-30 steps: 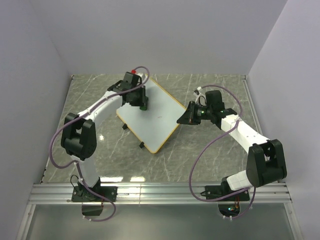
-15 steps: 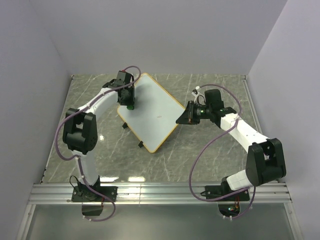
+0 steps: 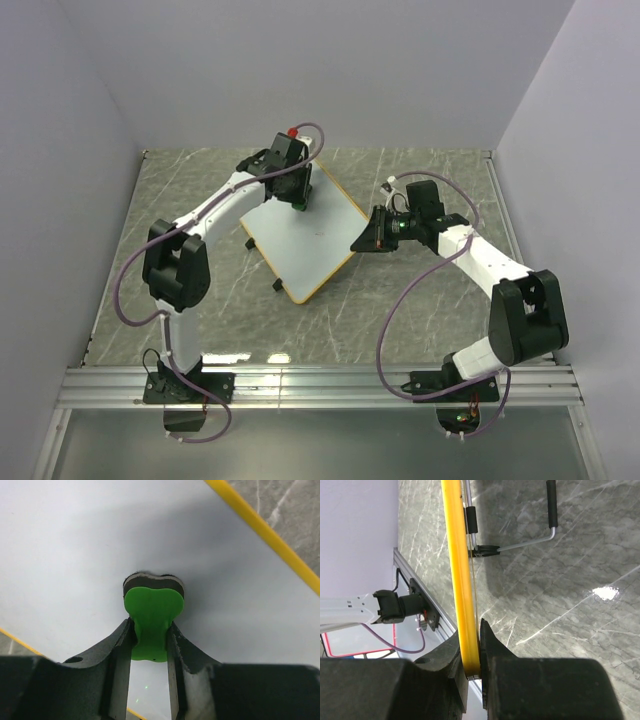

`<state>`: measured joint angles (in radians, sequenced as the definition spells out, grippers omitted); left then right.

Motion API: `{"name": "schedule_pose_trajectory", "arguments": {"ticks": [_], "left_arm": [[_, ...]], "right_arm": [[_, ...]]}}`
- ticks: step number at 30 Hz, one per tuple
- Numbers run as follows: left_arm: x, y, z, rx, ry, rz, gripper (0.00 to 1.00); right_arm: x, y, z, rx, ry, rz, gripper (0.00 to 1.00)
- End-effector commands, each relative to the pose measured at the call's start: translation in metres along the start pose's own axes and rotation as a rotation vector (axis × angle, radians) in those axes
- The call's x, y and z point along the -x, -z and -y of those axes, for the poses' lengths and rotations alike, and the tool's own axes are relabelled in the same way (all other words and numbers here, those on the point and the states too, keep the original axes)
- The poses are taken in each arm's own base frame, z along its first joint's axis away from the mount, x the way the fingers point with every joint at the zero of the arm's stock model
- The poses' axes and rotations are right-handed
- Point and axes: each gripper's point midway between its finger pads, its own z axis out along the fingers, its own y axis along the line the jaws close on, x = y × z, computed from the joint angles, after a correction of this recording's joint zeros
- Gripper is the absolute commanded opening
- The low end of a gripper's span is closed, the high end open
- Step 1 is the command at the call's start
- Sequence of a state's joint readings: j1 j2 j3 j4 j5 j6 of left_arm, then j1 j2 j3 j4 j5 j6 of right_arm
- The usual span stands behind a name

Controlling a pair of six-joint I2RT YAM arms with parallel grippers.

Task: Erase the whiteboard

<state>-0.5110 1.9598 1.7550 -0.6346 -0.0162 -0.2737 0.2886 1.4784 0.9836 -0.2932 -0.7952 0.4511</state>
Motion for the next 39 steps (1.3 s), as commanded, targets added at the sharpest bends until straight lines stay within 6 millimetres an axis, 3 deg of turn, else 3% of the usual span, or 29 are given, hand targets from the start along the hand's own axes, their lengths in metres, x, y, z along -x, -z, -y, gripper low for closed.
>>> {"name": "schedule_pose_trajectory", "arguments": {"ticks": [1,11,14,17,18,20,22,26,30,35,39], "left_arm": [[-0.025,-0.013,0.04,-0.136,-0.005,-0.071,0.0],[-0.03,-0.005,0.03,-0.133,0.022,-0.069,0.0],[-0.043,0.002,0.045,-0.186,0.037,-0.084,0.0],[-0.077,0.01,0.078,-0.244,0.012,-0.12,0.0],[-0.098,0.009,0.081,-0.251,0.013,-0.158,0.0],[-0.106,0.016,0.095,-0.28,0.031,-0.143,0.0],[-0.128,0.02,0.108,-0.3,0.042,-0.177,0.0],[-0.135,0.028,0.13,-0.336,0.041,-0.175,0.0],[-0.123,0.037,0.153,-0.375,0.032,-0.148,0.0],[-0.117,0.036,0.149,-0.339,0.033,-0.144,0.0],[-0.122,0.022,0.121,-0.249,0.047,-0.167,0.0]], "right_arm": [[0.001,-0.011,0.002,-0.019,0.095,-0.016,0.0],[0.0,-0.01,0.001,-0.013,0.096,-0.017,0.0],[0.003,-0.012,0.001,-0.013,0.08,-0.009,0.0],[0.007,-0.015,-0.004,0.011,0.061,0.003,0.0],[0.008,-0.017,-0.005,0.016,0.057,0.005,0.0],[0.01,-0.02,-0.01,0.033,0.049,0.011,0.0],[0.011,-0.021,-0.013,0.043,0.048,0.012,0.0],[0.007,-0.026,-0.015,0.047,0.051,-0.005,0.0],[0.004,-0.029,-0.018,0.055,0.057,-0.019,0.0],[0.003,-0.03,-0.021,0.056,0.066,-0.021,0.0],[0.001,-0.029,-0.022,0.054,0.073,-0.025,0.0]]}}
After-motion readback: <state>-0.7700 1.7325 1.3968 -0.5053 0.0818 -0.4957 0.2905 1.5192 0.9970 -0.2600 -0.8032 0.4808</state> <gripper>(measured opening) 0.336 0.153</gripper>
